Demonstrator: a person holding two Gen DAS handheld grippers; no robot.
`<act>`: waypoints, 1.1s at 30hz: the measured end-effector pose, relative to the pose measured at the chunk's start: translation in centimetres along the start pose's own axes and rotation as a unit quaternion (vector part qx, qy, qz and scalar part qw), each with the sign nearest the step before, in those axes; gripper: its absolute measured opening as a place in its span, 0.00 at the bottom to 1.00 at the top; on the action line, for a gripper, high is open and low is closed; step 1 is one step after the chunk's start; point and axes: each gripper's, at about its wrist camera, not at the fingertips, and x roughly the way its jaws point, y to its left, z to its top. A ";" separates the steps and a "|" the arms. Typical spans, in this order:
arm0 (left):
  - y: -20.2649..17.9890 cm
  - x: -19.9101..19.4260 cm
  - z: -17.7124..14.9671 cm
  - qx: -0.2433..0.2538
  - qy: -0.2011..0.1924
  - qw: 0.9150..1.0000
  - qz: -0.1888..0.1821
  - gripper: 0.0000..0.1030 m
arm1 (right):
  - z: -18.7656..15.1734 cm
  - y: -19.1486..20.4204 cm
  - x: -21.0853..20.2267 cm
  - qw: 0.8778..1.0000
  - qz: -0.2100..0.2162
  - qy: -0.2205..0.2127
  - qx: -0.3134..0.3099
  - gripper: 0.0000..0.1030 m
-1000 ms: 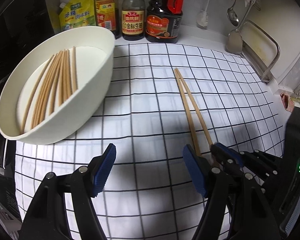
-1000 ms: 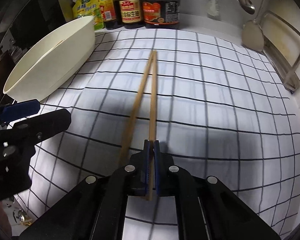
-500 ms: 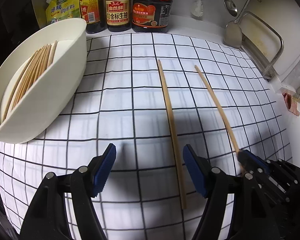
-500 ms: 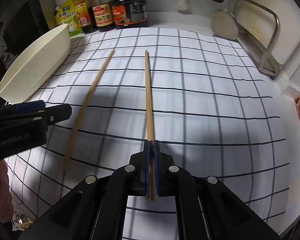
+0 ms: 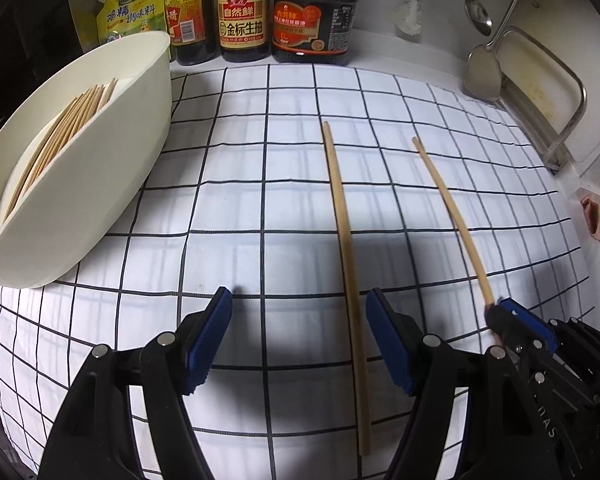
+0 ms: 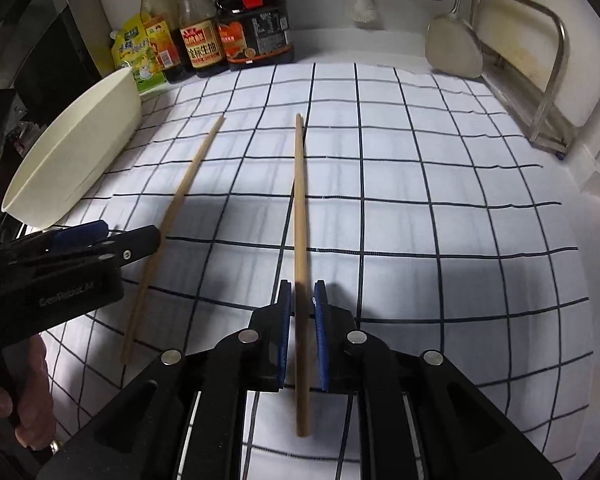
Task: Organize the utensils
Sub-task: 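Close the right gripper on one chopstick while the left gripper grasps the other, then carry both held chopsticks over the white bowl and lower them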
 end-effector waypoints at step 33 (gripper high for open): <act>-1.8 0.9 1.1 0.030 -0.014 0.999 0.014 0.07 | 1.4 0.7 1.1 0.999 -0.009 -0.014 -0.045 0.06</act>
